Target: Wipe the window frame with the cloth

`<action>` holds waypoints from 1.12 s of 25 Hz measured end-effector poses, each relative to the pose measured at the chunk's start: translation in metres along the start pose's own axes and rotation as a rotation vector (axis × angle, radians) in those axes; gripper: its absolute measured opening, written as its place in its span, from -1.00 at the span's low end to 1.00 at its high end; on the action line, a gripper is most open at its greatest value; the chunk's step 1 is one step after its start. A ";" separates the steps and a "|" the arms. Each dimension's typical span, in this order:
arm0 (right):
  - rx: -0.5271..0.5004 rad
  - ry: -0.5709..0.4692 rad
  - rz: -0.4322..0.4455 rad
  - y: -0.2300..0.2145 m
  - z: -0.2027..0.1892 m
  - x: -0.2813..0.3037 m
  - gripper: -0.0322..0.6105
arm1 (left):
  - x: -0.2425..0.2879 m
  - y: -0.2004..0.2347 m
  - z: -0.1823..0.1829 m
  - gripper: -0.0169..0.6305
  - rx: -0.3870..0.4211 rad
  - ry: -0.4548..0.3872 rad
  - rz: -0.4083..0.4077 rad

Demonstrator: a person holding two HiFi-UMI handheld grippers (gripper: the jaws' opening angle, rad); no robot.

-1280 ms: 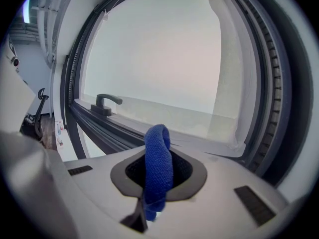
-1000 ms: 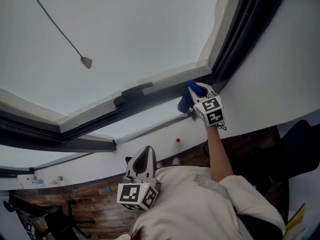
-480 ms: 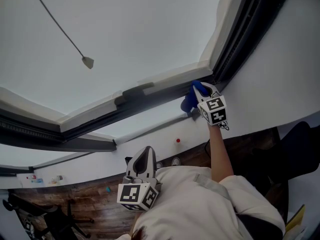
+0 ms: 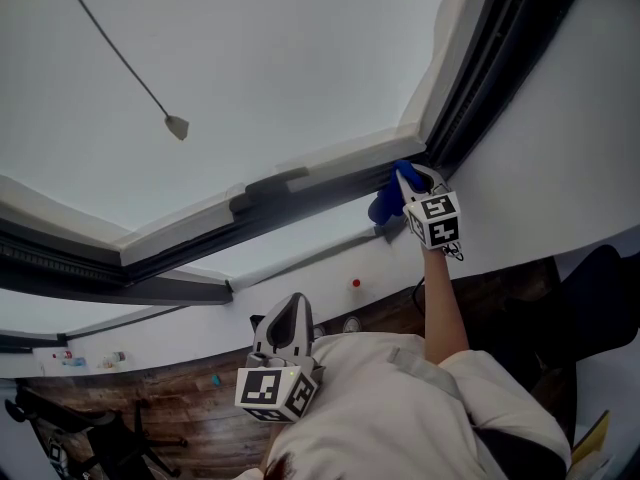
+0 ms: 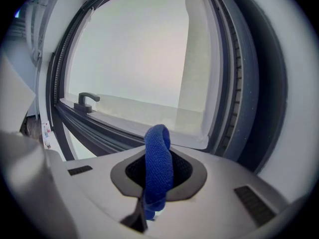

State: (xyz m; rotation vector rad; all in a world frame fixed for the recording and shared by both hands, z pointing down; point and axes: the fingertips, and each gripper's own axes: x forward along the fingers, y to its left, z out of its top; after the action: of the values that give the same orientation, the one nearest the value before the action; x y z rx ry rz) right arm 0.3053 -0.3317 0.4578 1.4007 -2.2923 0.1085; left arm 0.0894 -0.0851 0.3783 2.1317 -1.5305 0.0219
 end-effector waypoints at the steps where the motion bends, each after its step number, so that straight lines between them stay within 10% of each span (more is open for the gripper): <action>1: 0.000 0.002 -0.005 -0.002 0.000 0.000 -0.76 | 0.000 0.000 0.000 -0.93 -0.001 0.000 0.001; 20: -0.087 0.069 -0.123 -0.036 -0.009 -0.006 -0.76 | 0.004 0.001 0.007 -0.93 0.000 -0.006 0.010; 28: -0.107 0.097 -0.165 -0.046 -0.009 -0.004 -0.76 | -0.018 0.045 0.023 -0.93 -0.007 -0.052 0.148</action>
State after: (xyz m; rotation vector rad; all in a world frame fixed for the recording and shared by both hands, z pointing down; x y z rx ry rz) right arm 0.3490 -0.3480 0.4569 1.4887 -2.0647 0.0016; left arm 0.0363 -0.0894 0.3712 2.0242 -1.7133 0.0130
